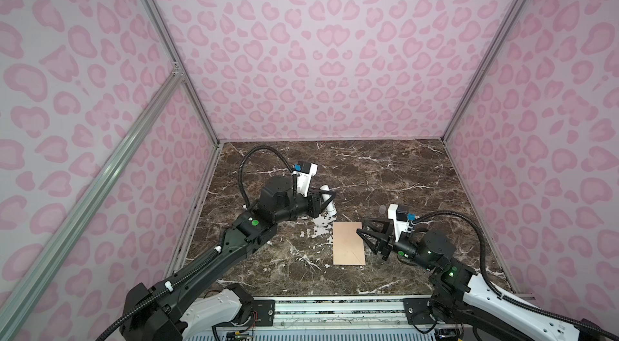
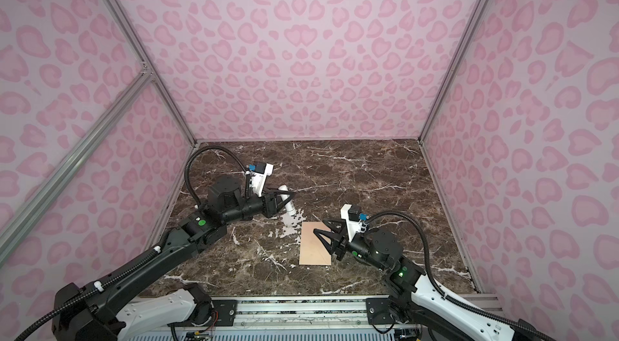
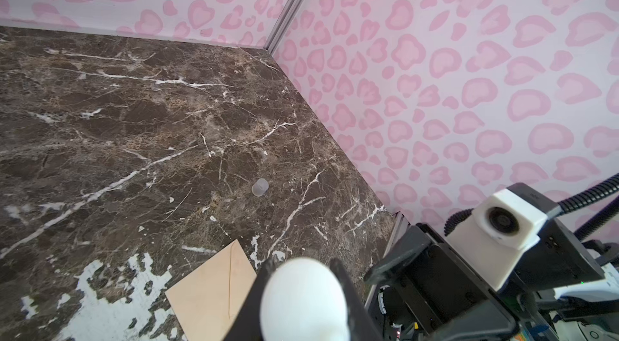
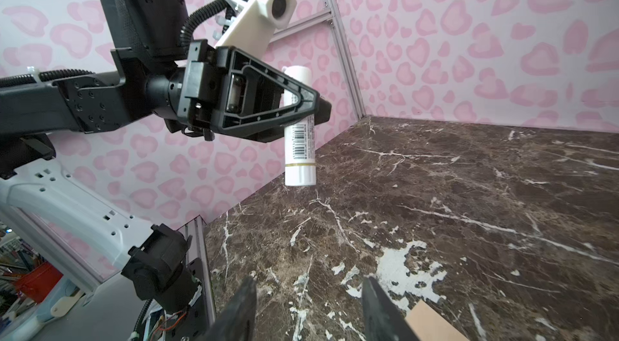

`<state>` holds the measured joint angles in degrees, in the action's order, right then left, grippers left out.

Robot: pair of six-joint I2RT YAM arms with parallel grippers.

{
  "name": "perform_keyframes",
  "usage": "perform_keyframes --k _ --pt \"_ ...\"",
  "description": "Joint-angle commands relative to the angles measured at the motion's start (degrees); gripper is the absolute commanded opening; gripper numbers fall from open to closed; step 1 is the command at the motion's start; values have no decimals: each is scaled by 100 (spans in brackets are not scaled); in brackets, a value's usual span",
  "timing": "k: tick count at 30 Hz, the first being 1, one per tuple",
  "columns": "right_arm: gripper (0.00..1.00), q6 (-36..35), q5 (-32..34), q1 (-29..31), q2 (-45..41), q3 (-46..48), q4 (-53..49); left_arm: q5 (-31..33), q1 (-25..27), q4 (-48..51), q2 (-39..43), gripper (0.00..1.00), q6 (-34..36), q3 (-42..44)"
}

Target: Place the letter into the envelope and seal it

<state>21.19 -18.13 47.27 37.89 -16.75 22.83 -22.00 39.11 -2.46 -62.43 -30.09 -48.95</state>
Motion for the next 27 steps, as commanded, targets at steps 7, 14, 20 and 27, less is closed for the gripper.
perform_keyframes --k 7,14,20,27 --pt "62 -159 -425 134 1012 -507 735 -330 315 -525 -6 18 335 68" --pt "63 102 -568 138 1479 -592 1077 -678 412 -801 16 18 284 186" --pt "53 233 -674 140 1650 -677 1209 -836 466 -991 20 18 302 205" --pt "42 354 -738 151 1860 -819 1267 -885 527 -1061 -77 19 292 226"
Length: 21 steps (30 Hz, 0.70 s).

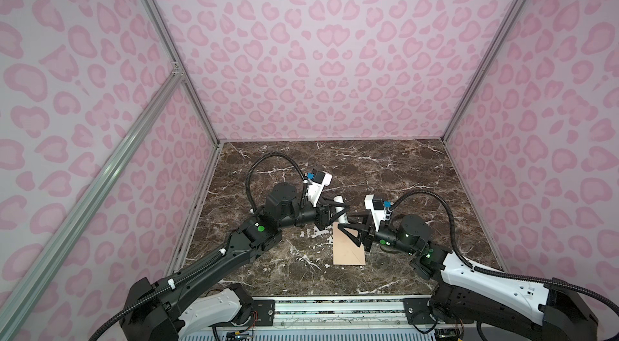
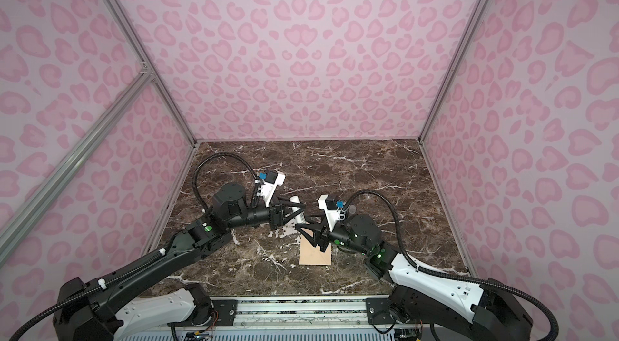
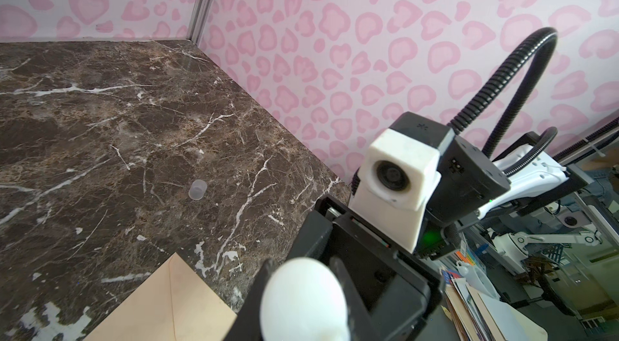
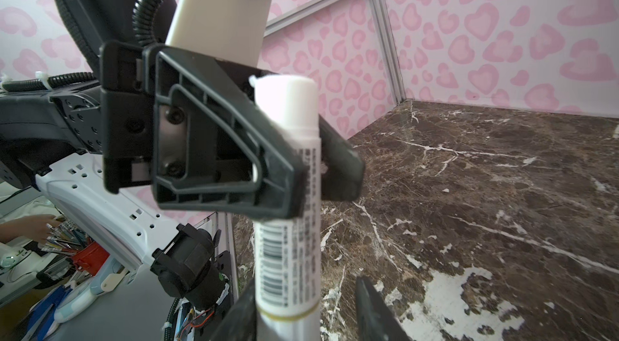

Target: Place the letter into the envelope and seal it

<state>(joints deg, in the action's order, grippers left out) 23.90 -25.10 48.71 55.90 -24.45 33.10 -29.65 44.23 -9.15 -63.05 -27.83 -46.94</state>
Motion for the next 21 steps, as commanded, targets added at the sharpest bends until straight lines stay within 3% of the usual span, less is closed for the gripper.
perform_keyframes --k 1,8,10,12,16,21 --pt "40 86 -56 3 76 -66 237 -128 20 -403 -24 19 68 32" --pt "22 140 -68 7 102 -113 201 -126 27 -414 -50 22 76 23" --pt "18 188 -54 7 98 -109 243 -116 30 -437 -63 29 70 31" --pt "15 282 -15 7 97 -92 339 -69 33 -516 -59 44 19 58" --pt "14 527 50 5 101 -62 671 -50 25 -900 -48 60 -151 217" --pt "14 589 129 7 79 -152 702 -59 31 -1326 -18 63 -300 409"
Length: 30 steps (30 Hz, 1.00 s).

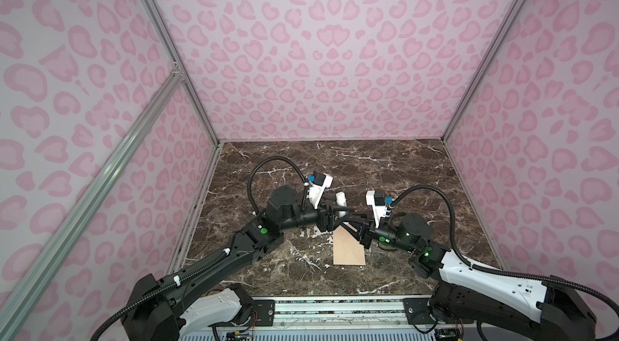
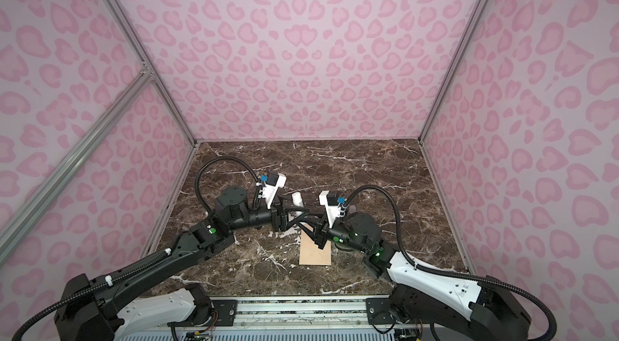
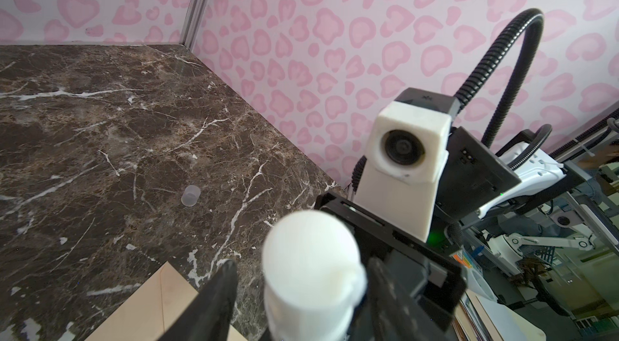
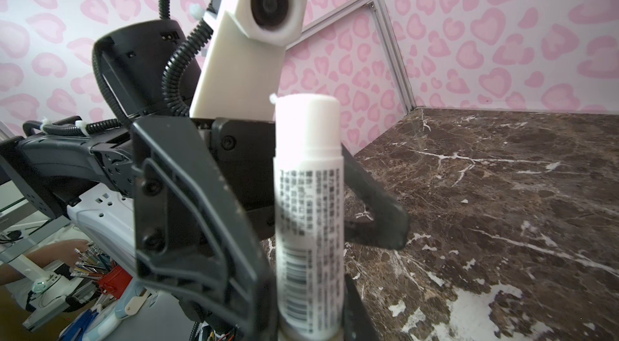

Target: Place the letter into the envelope and seal it

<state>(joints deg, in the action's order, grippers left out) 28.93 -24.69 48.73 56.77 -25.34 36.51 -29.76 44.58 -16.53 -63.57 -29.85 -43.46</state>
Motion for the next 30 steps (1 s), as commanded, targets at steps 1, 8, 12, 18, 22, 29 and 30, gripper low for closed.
perform_keyframes --k 1,8,12,18,22,29,30 --pt "13 94 85 5 2 -87 352 -32 -6 -653 53 62 -122 108" --pt "14 161 5 5 72 -95 374 68 -15 -1092 224 54 -215 284" --pt "13 177 -29 2 75 -76 374 66 -18 -1157 243 52 -223 276" --pt "14 196 -13 5 39 -50 373 1 -19 -1225 127 46 -281 259" --pt "14 200 -30 5 42 -50 365 16 -19 -1265 68 40 -311 262" --pt "16 236 -83 5 45 8 365 16 -29 -1328 55 28 -355 249" --pt "16 234 -85 5 37 17 365 5 -36 -1326 48 26 -355 245"
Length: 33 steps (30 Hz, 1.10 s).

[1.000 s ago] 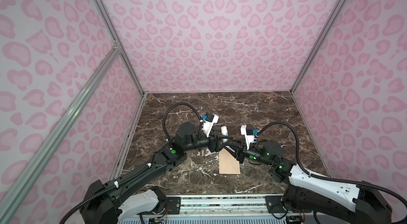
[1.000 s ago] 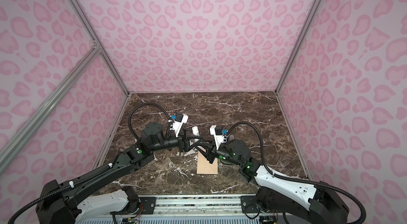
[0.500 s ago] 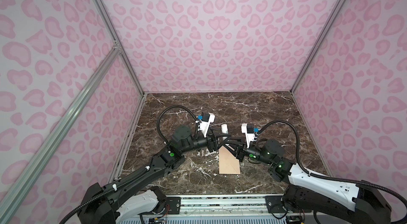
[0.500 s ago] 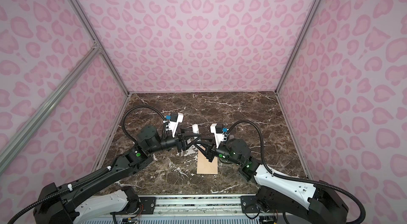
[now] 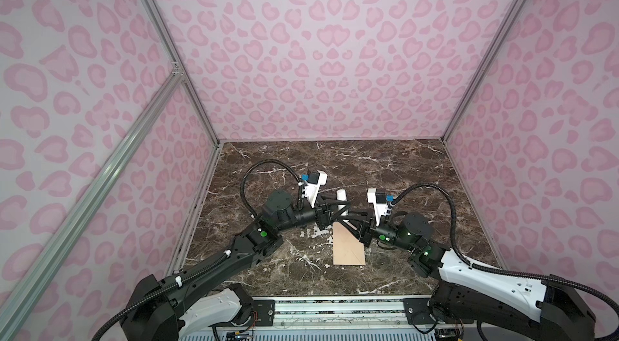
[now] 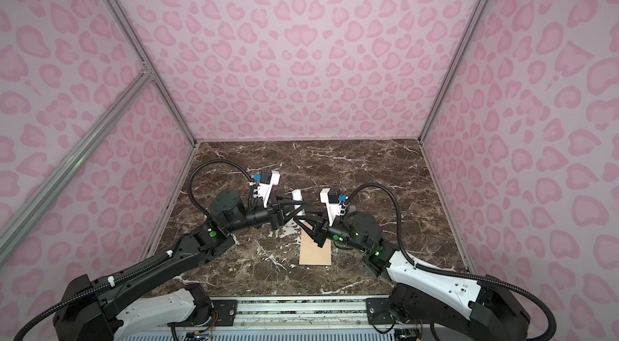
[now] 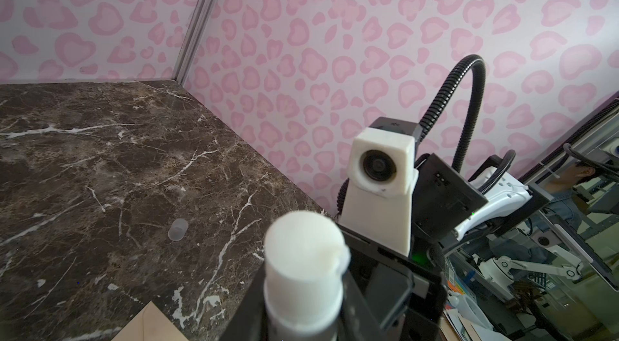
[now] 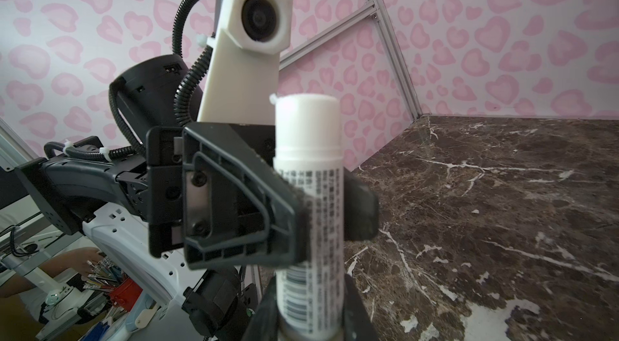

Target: Place the letter into the envelope and seal it

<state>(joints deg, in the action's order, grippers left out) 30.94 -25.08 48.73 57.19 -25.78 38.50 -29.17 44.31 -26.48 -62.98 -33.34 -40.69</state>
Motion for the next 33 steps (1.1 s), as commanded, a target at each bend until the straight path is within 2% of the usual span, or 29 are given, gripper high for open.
perform_keyframes --k 1,4,8,11,20,33 --pt "17 24 -34 1 -6 77 160 -76 -9 -332 -28 25 -5 -42" --pt "22 17 -17 5 -58 126 136 -98 -7 -338 -73 21 -10 -28" --pt "47 -81 -37 -3 -144 142 -86 -79 -6 -355 -101 19 -32 11" --pt "55 -302 -140 -5 -278 167 -467 -16 -4 -338 -52 19 -8 47" --pt "53 -260 -826 -118 -369 241 -801 -72 -18 -406 32 15 76 156" --pt "51 0 -885 -419 -364 187 -464 -238 -18 -594 14 15 100 288"
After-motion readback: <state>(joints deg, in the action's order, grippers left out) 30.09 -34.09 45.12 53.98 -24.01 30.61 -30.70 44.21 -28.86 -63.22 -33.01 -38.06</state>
